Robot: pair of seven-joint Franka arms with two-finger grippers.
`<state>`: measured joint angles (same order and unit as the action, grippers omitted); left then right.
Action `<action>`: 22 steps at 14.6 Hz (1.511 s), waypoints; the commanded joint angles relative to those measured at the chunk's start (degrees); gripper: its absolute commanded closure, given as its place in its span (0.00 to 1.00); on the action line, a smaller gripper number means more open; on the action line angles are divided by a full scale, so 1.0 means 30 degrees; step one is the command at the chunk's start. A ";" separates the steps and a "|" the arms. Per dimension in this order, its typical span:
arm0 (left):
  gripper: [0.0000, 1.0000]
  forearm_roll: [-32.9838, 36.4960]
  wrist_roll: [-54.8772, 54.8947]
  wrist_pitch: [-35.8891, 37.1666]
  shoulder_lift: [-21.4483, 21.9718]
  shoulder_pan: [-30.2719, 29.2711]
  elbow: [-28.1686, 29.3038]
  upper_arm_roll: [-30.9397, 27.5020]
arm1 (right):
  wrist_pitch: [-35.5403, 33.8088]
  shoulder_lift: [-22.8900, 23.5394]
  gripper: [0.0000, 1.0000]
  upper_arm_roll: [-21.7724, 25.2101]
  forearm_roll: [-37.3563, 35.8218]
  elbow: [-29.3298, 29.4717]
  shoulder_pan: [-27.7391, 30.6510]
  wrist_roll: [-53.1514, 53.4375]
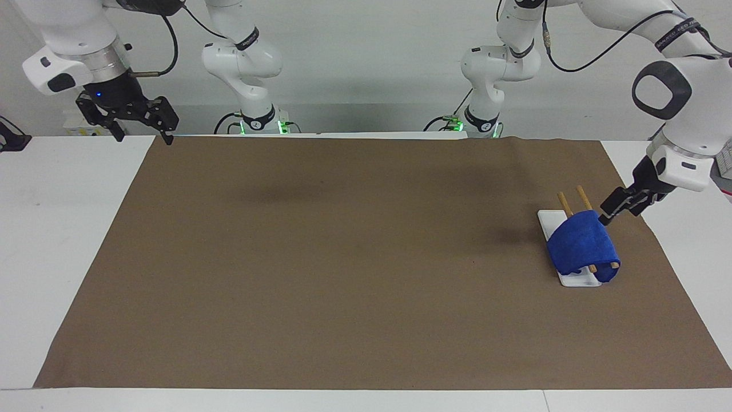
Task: Right arm passes towel to left arm to hang
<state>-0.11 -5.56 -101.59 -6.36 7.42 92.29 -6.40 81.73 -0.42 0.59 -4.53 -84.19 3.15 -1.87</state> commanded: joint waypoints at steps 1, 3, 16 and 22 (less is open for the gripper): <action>0.00 0.1588 0.0184 0.2509 0.0096 0.0278 -0.1055 0.1340 | 0.0148 -0.0242 0.00 -0.0021 0.0338 -0.0326 0.0122 -0.0286; 0.00 0.1591 0.0097 0.2544 0.0156 0.0426 -0.1056 0.1314 | 0.0148 -0.0242 0.00 -0.0021 0.0338 -0.0326 0.0122 -0.0286; 0.00 0.0097 -0.0021 0.2602 0.0185 0.0427 -0.1056 0.1197 | 0.0148 -0.0242 0.00 -0.0021 0.0338 -0.0326 0.0122 -0.0286; 0.00 0.0097 -0.0021 0.2603 0.0332 0.0427 -0.0997 0.1197 | 0.0148 -0.0242 0.00 -0.0021 0.0338 -0.0326 0.0122 -0.0286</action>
<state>0.80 -5.66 -94.96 -5.82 8.62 89.67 -2.51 81.73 -0.42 0.59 -4.53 -84.19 3.15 -1.87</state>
